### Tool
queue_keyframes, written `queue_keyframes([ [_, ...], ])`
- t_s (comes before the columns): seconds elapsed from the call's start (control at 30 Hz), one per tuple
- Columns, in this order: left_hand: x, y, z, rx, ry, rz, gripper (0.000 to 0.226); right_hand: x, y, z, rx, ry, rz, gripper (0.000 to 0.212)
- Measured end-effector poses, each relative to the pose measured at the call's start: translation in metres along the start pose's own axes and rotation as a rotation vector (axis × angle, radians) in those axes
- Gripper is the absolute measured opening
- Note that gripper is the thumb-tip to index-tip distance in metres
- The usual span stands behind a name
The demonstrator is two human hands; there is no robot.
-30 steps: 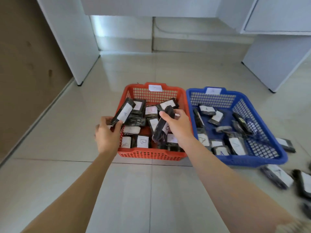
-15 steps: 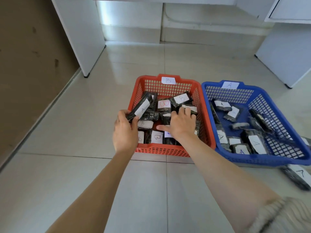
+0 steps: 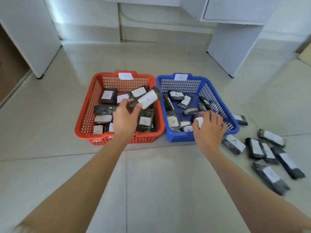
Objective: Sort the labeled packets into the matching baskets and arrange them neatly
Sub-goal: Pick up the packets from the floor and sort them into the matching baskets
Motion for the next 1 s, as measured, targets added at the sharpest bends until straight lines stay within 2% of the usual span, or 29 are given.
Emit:
queue_keyframes([
  [0.13,-0.037,0.019,-0.016,-0.039,-0.207,0.021,0.021,0.016,0.044,0.023,-0.245,-0.008,0.015,0.039],
  [0.27,-0.074,0.031,-0.016,-0.043,-0.27,0.037,0.023,0.017,0.081,0.041,-0.351,-0.129,0.001,0.049],
  [0.4,-0.118,0.046,-0.016,0.019,-0.323,-0.029,0.024,0.005,0.103,0.043,-0.523,-0.314,0.272,0.037],
  [0.53,-0.162,0.058,-0.013,0.069,-0.418,-0.034,0.027,0.0,0.106,0.037,-0.547,-0.267,0.416,0.042],
  [0.7,-0.221,0.071,-0.004,-0.012,-0.607,0.165,0.017,0.006,0.105,0.035,-0.504,-0.296,0.401,0.047],
  [0.83,-0.259,0.08,-0.008,-0.156,-0.748,0.384,0.017,0.003,0.109,0.036,-0.447,-0.35,0.341,0.049],
  [1.0,-0.287,0.082,-0.023,-0.312,-0.786,0.548,0.034,0.0,0.112,0.033,-0.438,-0.338,0.372,0.047],
])
Point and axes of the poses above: each hand's wrist, its own z-axis towards the middle knuckle, its own x-axis out of the back of the hand, y = z × x, the point moved 1 cm from there along z, towards the middle knuckle, and after that the axes turned 6 degrees about y, right-handed, at the moved point
